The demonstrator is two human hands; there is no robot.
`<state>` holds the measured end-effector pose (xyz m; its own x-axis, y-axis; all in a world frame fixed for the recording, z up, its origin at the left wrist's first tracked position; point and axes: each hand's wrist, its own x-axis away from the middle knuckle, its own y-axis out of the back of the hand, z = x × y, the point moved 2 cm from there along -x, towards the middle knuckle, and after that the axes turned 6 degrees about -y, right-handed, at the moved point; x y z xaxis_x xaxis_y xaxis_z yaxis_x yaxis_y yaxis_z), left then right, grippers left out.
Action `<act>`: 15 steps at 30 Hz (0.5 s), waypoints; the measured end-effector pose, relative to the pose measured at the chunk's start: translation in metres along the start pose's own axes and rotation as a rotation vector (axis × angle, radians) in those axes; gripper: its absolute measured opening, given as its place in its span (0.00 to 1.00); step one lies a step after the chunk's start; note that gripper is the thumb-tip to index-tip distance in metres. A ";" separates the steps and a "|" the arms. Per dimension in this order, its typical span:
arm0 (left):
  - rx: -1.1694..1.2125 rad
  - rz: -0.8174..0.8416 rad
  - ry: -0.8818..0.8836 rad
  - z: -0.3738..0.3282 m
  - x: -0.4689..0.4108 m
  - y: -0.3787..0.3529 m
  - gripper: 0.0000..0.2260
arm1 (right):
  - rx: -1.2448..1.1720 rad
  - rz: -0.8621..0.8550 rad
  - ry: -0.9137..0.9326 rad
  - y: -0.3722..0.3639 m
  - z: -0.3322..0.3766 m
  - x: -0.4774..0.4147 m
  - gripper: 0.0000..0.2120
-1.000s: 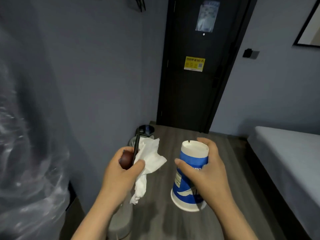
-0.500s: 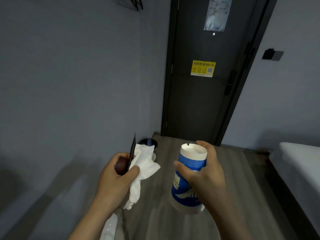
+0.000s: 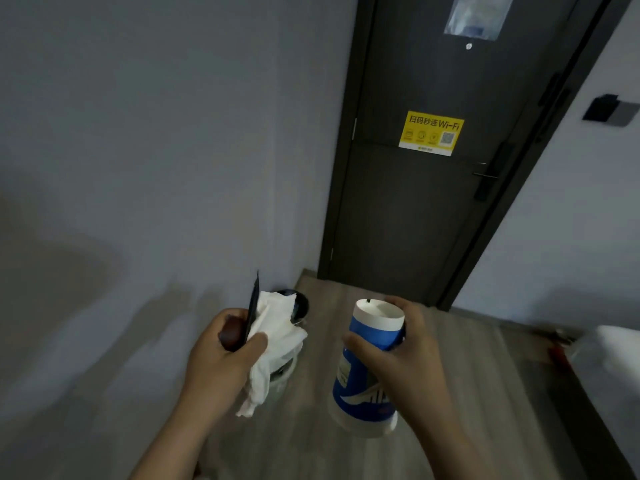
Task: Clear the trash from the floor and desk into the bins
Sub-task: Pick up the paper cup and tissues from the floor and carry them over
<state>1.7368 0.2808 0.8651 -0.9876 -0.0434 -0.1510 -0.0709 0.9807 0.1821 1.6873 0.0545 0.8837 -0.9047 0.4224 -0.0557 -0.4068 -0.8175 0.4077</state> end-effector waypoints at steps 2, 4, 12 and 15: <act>-0.014 0.001 0.007 0.003 -0.040 -0.009 0.08 | 0.020 0.013 -0.017 -0.011 0.005 -0.037 0.26; -0.033 0.007 0.009 0.005 -0.078 -0.019 0.08 | 0.029 0.025 -0.033 -0.020 0.006 -0.072 0.26; -0.055 -0.034 0.102 0.034 -0.194 -0.056 0.09 | 0.032 0.105 -0.089 -0.059 -0.010 -0.207 0.26; -0.086 -0.067 0.112 0.049 -0.240 -0.075 0.08 | 0.030 0.160 -0.075 -0.078 -0.022 -0.271 0.26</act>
<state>1.9860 0.2270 0.8399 -0.9893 -0.1340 -0.0568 -0.1443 0.9551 0.2590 1.9611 -0.0047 0.8467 -0.9450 0.3171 0.0800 -0.2536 -0.8651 0.4328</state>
